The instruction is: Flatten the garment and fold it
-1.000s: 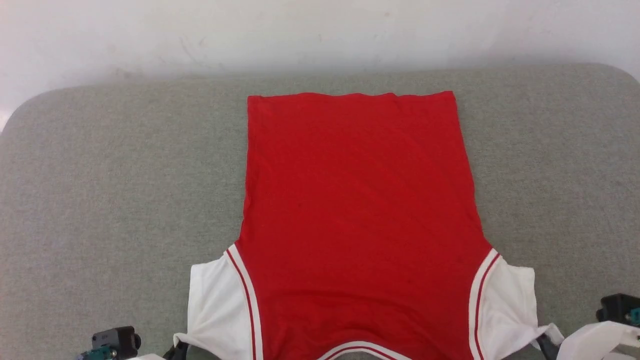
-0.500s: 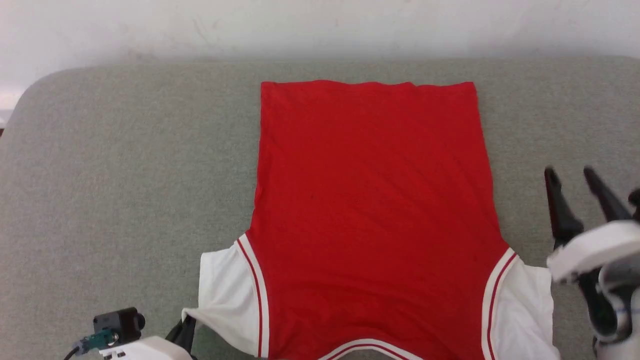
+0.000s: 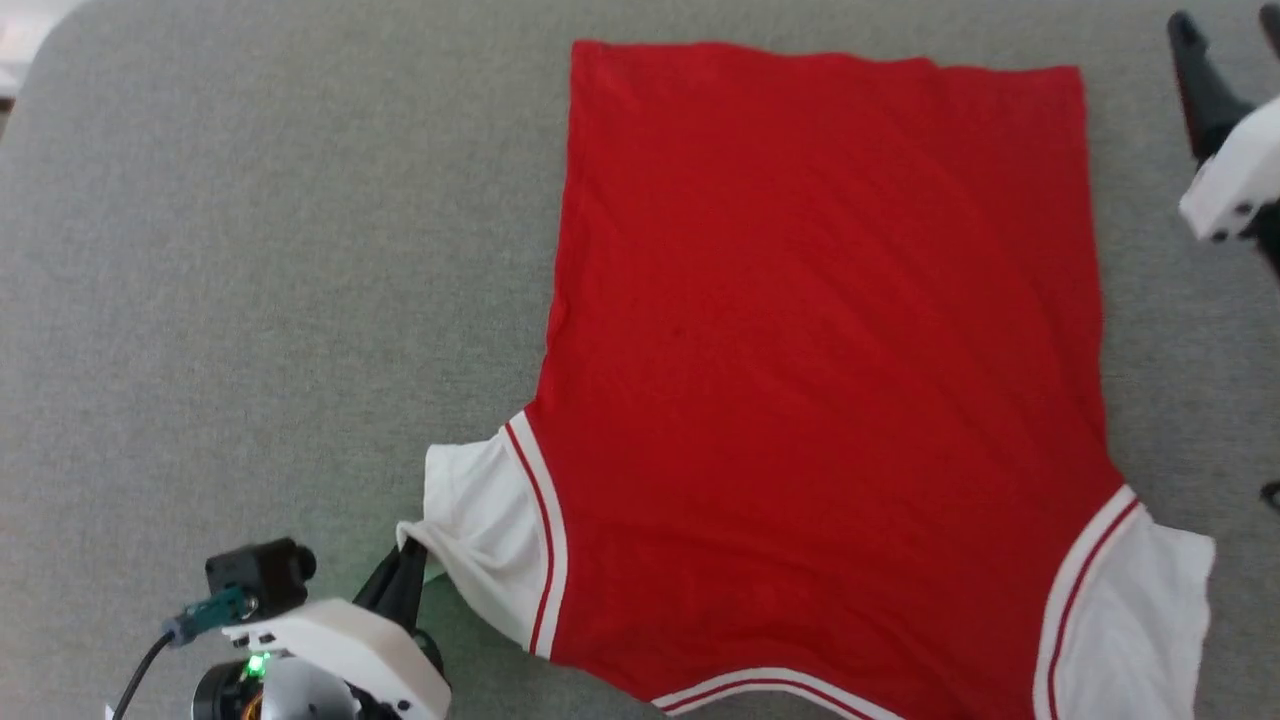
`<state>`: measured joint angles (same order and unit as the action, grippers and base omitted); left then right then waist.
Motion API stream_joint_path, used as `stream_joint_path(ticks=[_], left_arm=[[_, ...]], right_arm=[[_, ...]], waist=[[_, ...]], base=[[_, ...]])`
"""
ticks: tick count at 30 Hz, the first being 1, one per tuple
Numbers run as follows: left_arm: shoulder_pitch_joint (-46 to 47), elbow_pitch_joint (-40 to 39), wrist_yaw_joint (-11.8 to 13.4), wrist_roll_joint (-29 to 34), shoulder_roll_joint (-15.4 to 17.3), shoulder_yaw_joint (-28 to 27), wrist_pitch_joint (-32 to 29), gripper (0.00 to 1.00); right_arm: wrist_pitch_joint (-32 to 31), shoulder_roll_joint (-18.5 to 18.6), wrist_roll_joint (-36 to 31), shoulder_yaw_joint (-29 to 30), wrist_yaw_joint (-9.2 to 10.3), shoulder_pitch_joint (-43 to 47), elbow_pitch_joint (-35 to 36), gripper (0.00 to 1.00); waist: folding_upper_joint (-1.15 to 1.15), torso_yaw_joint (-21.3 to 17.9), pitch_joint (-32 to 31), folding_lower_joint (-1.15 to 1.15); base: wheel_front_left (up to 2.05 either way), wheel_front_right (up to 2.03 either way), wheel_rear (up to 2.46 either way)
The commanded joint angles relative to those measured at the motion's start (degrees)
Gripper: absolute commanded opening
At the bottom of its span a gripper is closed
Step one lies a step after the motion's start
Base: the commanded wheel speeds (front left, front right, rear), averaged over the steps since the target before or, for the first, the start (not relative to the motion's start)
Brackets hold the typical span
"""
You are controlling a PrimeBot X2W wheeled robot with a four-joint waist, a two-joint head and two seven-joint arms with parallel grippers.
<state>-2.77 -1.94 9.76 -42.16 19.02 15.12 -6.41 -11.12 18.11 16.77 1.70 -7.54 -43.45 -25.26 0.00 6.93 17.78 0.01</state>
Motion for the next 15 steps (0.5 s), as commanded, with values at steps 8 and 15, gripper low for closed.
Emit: stream_joint_path(ticks=[8, 15], left_arm=[[4.8, 0.7, -1.9, 1.2, -2.6, 1.9, 2.7, 0.0], [6.3, 0.6, -2.4, 2.0, -3.6, 3.1, 3.9, 0.0]], right_arm=[[-15.7, 3.0, -5.5, 6.0, 0.05, -13.4, -11.6, 1.0], [-24.9, 3.5, -10.0, 10.4, 0.05, -17.5, -13.4, 1.0]], waist=[[0.0, 9.2, 12.8, -0.01], [0.0, 11.3, 15.9, -0.01]], base=[[0.0, 0.0, 0.0], [0.0, 0.0, 0.0]])
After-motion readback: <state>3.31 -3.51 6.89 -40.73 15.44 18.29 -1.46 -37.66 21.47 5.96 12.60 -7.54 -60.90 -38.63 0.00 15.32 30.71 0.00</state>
